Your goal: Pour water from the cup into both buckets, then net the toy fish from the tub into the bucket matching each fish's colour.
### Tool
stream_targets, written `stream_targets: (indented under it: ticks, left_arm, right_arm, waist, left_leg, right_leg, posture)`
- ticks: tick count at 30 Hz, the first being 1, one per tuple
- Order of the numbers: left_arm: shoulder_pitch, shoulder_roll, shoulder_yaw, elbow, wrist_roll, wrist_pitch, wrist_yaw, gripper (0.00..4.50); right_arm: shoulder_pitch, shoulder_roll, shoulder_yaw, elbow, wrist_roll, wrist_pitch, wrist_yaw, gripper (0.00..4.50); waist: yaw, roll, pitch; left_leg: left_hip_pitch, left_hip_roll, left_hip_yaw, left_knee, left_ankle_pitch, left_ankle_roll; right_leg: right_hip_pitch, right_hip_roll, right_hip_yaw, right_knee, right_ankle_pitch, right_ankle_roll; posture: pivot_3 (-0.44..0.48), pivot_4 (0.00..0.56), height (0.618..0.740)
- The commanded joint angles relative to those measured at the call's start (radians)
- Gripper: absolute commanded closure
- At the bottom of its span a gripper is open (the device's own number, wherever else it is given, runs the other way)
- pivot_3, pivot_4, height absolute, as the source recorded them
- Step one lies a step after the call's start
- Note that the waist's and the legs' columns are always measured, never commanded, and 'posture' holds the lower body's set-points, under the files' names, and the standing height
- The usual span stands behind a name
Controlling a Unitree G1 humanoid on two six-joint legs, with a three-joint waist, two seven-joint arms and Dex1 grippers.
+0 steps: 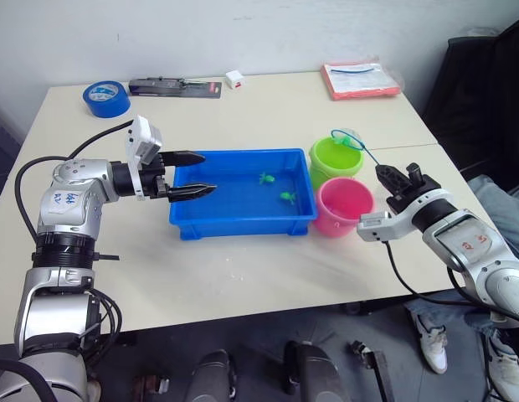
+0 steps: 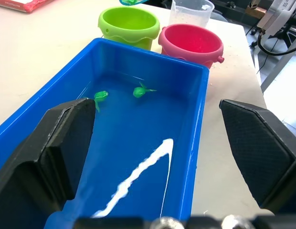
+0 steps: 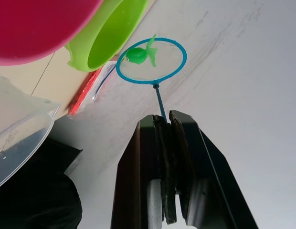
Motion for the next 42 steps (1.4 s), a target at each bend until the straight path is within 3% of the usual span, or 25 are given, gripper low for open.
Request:
stream_targets:
  ticks: [1, 20, 23, 30, 36, 39, 42]
  left_arm:
    - [-0.001, 0.012, 0.020, -0.034, -0.006, -0.005, 0.003, 0.02]
    - [0.008, 0.015, 0.025, -0.044, -0.011, 0.003, 0.012, 0.02]
    - [0.012, 0.020, 0.030, -0.046, -0.013, 0.006, 0.009, 0.02]
    - [0.020, 0.035, 0.043, -0.039, -0.012, 0.004, 0.008, 0.02]
    - [0.020, 0.034, 0.043, -0.034, -0.011, 0.002, 0.010, 0.02]
    - [0.020, 0.032, 0.042, -0.033, -0.010, 0.001, 0.012, 0.02]
    - [0.023, 0.027, 0.044, -0.037, -0.011, 0.002, 0.017, 0.02]
  right_arm:
    - [-0.009, 0.009, -0.017, -0.020, -0.016, -0.002, -0.010, 3.72]
    - [-0.019, 0.042, -0.025, -0.011, -0.016, 0.008, 0.010, 3.72]
    - [-0.049, 0.058, -0.044, -0.041, 0.057, 0.004, 0.038, 3.72]
    - [-0.190, 0.151, -0.125, -0.162, 0.477, 0.088, 0.296, 3.72]
    - [-0.319, 0.270, -0.169, -0.278, 0.809, 0.507, 0.602, 3.72]
    - [-0.348, 0.284, -0.175, -0.300, 0.881, 0.701, 0.647, 3.72]
    - [-0.413, 0.342, -0.176, -0.307, 0.960, 1.020, 0.651, 3.72]
  waist:
    - [0.000, 0.000, 0.000]
    - [0.000, 0.000, 0.000]
    - [0.000, 0.000, 0.000]
    - [-0.001, 0.000, 0.000]
    - [0.003, 0.000, 0.000]
    - [0.007, 0.000, 0.000]
    - [0.009, 0.000, 0.000]
  left_leg:
    - [0.000, 0.000, 0.000, 0.000, 0.000, 0.000]
    - [0.000, 0.000, 0.000, 0.000, 0.000, 0.000]
    - [0.000, 0.000, 0.000, 0.000, 0.000, 0.000]
    - [0.000, 0.000, -0.002, 0.000, 0.000, 0.000]
    - [0.000, 0.000, -0.004, 0.001, 0.000, 0.000]
    - [0.000, -0.001, -0.004, 0.001, 0.000, 0.000]
    - [0.000, -0.003, -0.004, 0.002, 0.000, 0.000]
  right_leg:
    - [0.000, 0.000, 0.000, 0.000, 0.000, 0.000]
    - [0.000, 0.000, 0.000, 0.000, 0.000, 0.000]
    - [0.000, 0.000, 0.000, 0.000, 0.000, 0.000]
    - [0.001, 0.001, -0.001, 0.000, 0.000, 0.000]
    - [0.002, 0.000, -0.002, 0.000, 0.000, 0.000]
    - [0.002, 0.000, -0.002, 0.001, 0.000, 0.000]
    - [0.002, 0.000, -0.002, 0.001, 0.000, 0.000]
  posture:
    - [0.000, 0.150, 0.737]
    - [0.000, 0.150, 0.737]
    - [0.000, 0.150, 0.737]
    - [0.000, 0.150, 0.737]
    - [0.000, 0.150, 0.737]
    - [0.000, 0.150, 0.737]
    - [0.000, 0.150, 0.737]
